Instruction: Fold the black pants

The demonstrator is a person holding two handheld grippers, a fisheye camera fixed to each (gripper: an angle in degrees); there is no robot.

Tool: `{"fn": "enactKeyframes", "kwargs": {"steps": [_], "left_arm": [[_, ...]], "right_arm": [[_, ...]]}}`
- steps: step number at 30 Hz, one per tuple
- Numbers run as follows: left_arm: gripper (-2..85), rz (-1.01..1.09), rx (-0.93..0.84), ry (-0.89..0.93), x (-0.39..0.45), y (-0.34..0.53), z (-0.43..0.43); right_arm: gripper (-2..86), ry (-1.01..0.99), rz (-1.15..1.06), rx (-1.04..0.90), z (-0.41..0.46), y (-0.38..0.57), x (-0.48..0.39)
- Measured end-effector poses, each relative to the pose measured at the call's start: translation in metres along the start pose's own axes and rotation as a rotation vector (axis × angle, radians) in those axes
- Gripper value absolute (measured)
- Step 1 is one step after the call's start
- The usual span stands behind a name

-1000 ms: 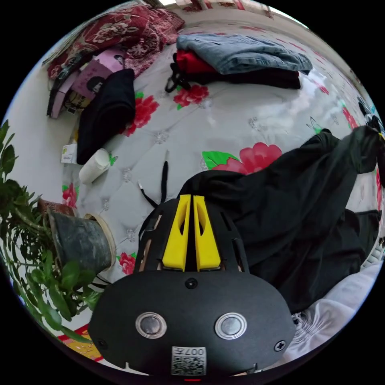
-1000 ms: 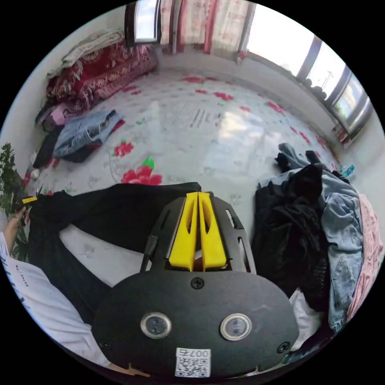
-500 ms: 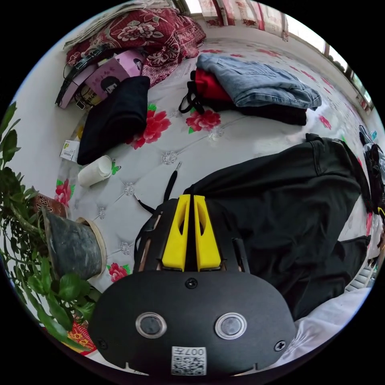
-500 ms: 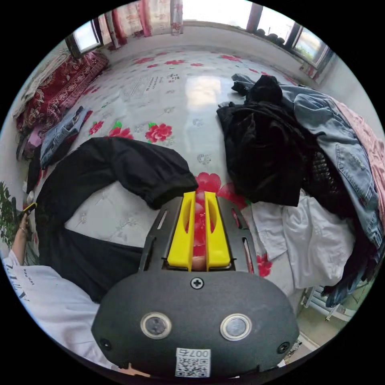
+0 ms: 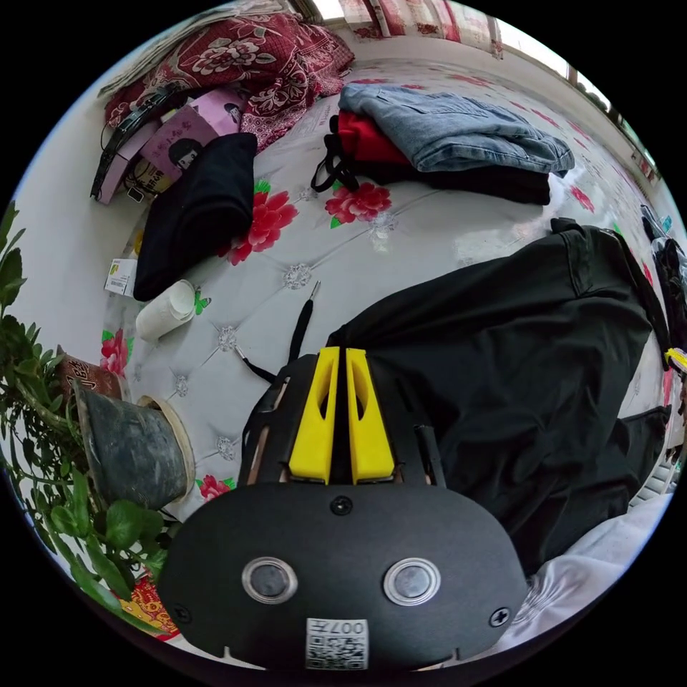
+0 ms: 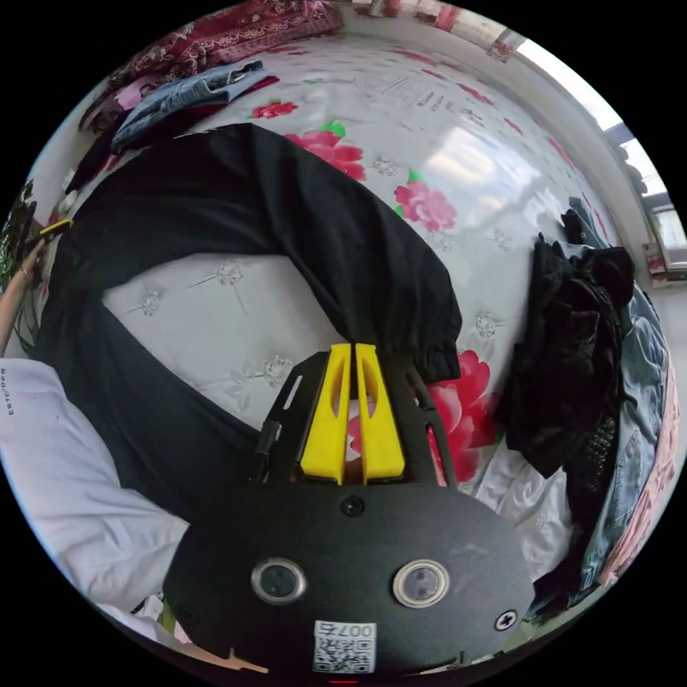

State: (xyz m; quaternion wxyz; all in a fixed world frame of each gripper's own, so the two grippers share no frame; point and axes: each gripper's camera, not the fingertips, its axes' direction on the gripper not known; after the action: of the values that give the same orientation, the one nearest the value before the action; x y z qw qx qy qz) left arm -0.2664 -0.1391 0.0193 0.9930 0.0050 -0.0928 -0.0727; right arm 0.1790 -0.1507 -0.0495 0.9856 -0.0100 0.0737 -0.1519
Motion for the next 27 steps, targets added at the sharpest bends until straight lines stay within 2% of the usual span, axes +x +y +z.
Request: {"fn": "enactKeyframes", "kwargs": {"steps": [5, 8, 14, 19, 23, 27], "left_arm": [[-0.8, -0.021, 0.017, -0.029, 0.0, -0.004, -0.007], [-0.7, -0.047, 0.003, -0.043, 0.0, -0.01, -0.003], [1.0, -0.121, -0.015, -0.027, -0.007, -0.012, 0.003], [4.7, -0.188, 0.038, -0.032, -0.022, 0.016, -0.026], [4.6, -0.237, 0.079, -0.005, -0.022, 0.058, -0.05], [4.7, -0.221, 0.056, 0.036, -0.004, 0.089, -0.054]], "right_arm": [[0.3, -0.054, 0.213, 0.325, -0.101, -0.02, 0.081], [1.0, -0.097, 0.323, 0.445, -0.136, -0.045, 0.122], [3.8, -0.019, 0.489, 0.33, -0.102, -0.105, 0.145], [4.9, -0.093, 0.252, 0.37, -0.075, -0.101, 0.077], [4.8, -0.153, 0.079, 0.288, -0.033, -0.089, 0.02], [4.1, -0.183, 0.04, 0.223, -0.007, -0.089, -0.002]]}}
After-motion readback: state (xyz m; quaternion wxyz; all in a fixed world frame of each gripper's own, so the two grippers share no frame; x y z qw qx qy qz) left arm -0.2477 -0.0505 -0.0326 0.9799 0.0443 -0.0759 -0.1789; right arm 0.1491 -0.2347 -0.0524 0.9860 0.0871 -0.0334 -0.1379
